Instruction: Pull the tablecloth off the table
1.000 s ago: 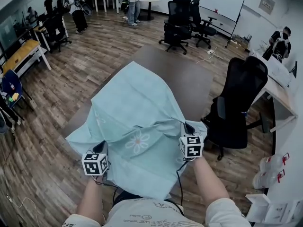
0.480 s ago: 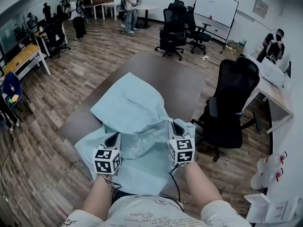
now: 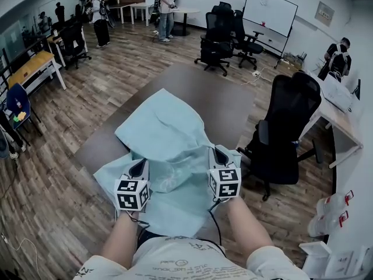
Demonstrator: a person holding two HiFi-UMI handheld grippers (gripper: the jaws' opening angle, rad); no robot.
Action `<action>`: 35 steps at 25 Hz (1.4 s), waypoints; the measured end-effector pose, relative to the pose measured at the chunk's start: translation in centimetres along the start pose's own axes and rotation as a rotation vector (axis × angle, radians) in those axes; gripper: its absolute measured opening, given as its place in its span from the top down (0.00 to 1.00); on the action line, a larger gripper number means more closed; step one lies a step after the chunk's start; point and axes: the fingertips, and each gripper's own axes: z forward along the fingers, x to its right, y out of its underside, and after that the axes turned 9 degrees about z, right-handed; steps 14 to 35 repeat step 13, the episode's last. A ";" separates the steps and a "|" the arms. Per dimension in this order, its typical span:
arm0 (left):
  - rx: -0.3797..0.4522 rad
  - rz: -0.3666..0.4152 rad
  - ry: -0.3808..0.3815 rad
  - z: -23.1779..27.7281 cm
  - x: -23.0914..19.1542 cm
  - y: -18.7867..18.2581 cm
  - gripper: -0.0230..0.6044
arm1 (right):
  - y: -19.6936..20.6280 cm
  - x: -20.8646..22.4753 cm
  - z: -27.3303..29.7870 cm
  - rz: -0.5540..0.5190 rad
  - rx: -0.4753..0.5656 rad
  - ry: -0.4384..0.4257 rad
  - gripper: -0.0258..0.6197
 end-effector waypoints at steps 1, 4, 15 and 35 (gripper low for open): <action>0.000 0.001 -0.001 0.0 -0.1 0.0 0.95 | 0.0 -0.1 0.0 0.000 0.001 0.000 0.93; -0.004 0.002 -0.003 0.1 -0.1 0.0 0.95 | 0.0 -0.1 0.0 0.000 0.003 -0.002 0.93; -0.008 0.007 -0.003 0.2 0.1 0.3 0.95 | 0.1 -0.2 -0.2 -0.002 0.004 -0.006 0.93; -0.008 0.007 -0.003 0.2 0.1 0.3 0.95 | 0.1 -0.2 -0.2 -0.002 0.004 -0.006 0.93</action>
